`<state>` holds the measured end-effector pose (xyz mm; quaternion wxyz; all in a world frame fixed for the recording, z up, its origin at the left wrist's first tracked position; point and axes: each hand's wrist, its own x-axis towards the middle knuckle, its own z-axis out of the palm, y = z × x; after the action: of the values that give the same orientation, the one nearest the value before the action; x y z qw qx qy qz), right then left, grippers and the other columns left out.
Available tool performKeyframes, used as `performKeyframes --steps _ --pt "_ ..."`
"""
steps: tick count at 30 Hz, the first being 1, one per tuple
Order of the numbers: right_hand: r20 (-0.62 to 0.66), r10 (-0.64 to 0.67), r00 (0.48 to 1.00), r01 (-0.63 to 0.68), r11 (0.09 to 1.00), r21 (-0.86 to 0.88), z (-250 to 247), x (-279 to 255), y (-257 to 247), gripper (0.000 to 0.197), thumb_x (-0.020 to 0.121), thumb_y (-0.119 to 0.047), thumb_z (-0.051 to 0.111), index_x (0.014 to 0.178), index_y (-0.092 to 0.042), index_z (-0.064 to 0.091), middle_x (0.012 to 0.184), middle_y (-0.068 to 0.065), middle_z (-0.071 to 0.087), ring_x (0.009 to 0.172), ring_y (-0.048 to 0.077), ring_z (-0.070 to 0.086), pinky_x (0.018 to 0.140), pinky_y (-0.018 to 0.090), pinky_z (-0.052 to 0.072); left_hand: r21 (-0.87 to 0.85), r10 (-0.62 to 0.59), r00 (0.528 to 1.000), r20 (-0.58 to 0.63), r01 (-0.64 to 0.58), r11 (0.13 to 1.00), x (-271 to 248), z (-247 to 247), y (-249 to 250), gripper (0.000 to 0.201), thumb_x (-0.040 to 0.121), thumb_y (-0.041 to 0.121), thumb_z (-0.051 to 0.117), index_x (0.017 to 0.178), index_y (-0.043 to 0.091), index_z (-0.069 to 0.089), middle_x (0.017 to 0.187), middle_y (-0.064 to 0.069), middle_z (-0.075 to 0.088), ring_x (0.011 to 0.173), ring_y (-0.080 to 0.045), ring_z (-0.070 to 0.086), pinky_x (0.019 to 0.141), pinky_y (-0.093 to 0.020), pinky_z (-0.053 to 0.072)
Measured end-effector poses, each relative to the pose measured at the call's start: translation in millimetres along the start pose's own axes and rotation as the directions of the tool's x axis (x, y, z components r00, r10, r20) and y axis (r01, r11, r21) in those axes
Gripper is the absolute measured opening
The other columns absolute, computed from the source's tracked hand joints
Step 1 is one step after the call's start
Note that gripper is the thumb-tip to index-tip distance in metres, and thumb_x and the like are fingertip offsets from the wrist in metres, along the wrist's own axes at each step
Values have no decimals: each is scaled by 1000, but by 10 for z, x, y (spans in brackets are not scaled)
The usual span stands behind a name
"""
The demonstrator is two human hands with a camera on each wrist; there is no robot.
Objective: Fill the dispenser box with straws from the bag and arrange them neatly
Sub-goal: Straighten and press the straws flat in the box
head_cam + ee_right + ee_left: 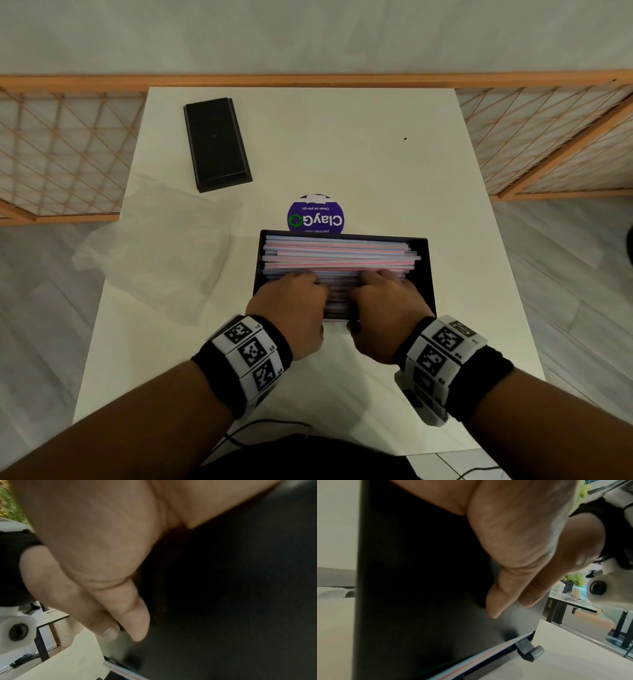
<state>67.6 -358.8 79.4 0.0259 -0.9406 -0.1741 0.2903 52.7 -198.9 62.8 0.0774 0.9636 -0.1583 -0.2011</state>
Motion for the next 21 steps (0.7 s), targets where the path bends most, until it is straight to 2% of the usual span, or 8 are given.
performKeyframes --steps 4,9,13,16,21 --pt "7 5 1000 -5 999 39 -8 14 -4 27 83 -36 57 108 -26 63 112 -3 63 104 24 60 89 34 49 10 0 1000 -2 0 1000 3 -1 3 30 87 36 58 115 25 61 120 5 57 116 -20 56 91 -34 49" --pt "31 11 999 -11 1000 -9 -4 24 -6 29 84 -38 55 108 -26 66 114 -2 59 109 25 57 95 36 44 9 -12 999 37 11 1000 20 -6 2 27 87 37 58 111 26 62 116 5 60 109 -22 61 86 -36 51" --pt "42 16 999 -17 1000 14 0 50 -8 27 82 -35 56 104 -23 67 108 -2 65 100 25 63 87 32 50 18 -18 999 44 17 1000 19 4 -2 25 86 37 59 108 25 66 111 4 64 102 -22 65 84 -35 53" --pt "62 26 998 -26 1000 10 2 57 -5 26 82 -35 56 102 -23 67 103 -2 66 96 24 64 87 32 51 18 -28 998 62 27 999 30 7 -2 26 86 38 59 108 25 66 111 3 63 102 -23 65 84 -35 53" --pt "118 51 992 -57 997 51 -23 75 -4 21 78 -33 56 95 -23 64 91 -3 66 83 23 64 79 33 56 -6 -28 995 99 28 1000 44 -8 -4 24 84 36 59 104 24 68 102 3 68 92 -23 67 79 -35 58"
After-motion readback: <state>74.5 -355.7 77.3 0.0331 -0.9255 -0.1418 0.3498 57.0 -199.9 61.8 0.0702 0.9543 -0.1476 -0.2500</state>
